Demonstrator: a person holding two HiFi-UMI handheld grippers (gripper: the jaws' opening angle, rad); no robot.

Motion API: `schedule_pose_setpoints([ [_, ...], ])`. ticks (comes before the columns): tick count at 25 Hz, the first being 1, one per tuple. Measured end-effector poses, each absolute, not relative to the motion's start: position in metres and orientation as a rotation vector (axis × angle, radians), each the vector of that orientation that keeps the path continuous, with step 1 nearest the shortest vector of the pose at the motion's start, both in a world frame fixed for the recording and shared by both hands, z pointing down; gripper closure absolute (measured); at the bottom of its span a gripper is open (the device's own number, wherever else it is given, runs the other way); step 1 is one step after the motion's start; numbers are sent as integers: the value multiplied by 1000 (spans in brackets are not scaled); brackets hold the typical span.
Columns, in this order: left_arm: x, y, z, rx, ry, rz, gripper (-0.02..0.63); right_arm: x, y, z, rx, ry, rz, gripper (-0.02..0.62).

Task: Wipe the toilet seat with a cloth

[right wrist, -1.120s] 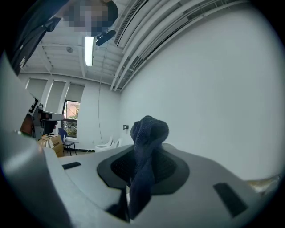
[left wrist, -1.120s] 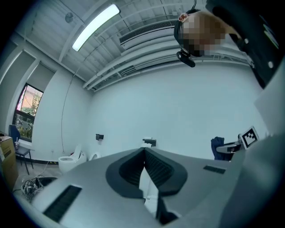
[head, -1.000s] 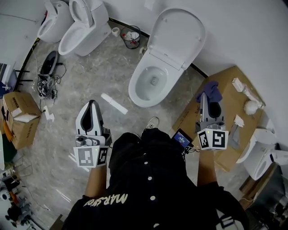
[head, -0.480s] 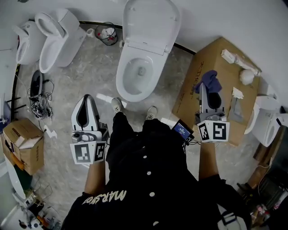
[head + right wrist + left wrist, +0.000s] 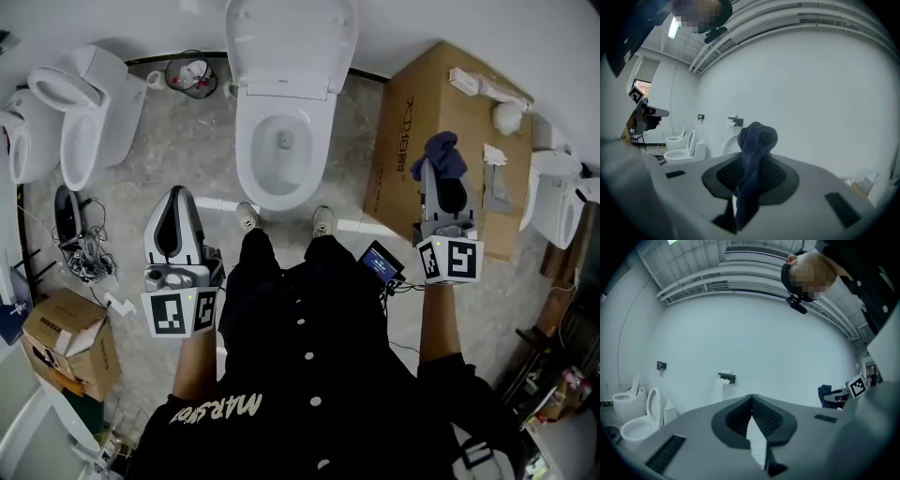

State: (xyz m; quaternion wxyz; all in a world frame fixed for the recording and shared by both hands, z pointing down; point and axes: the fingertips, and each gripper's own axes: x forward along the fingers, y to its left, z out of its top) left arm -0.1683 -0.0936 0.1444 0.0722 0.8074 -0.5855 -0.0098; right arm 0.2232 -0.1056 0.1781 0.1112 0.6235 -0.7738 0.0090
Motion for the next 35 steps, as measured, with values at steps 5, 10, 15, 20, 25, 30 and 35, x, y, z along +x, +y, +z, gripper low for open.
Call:
schedule_pose_setpoints([
  [5, -191, -105, 159, 2415, -1724, 4, 595, 180, -129, 203, 1705, -2295, 22, 508],
  [10, -207, -107, 181, 2372, -1714, 39, 595, 120, -162, 256, 1420, -2348, -39, 508],
  [15, -224, -104, 202, 2322, -1732, 72, 595, 65, -192, 335, 1094, -2324, -109, 508],
  [20, -241, -87, 232, 2284, -1714, 142, 595, 26, -218, 429, 807, -2264, -249, 508],
  [25, -255, -65, 259, 2223, -1727, 192, 595, 5, -241, 517, 601, -2173, -349, 508],
  [30, -254, -54, 284, 2177, -1703, 196, 595, -4, -268, 594, 454, -2028, -489, 509],
  [35, -251, -54, 309, 2142, -1683, 179, 595, -2, -289, 665, 325, -1880, -603, 509],
])
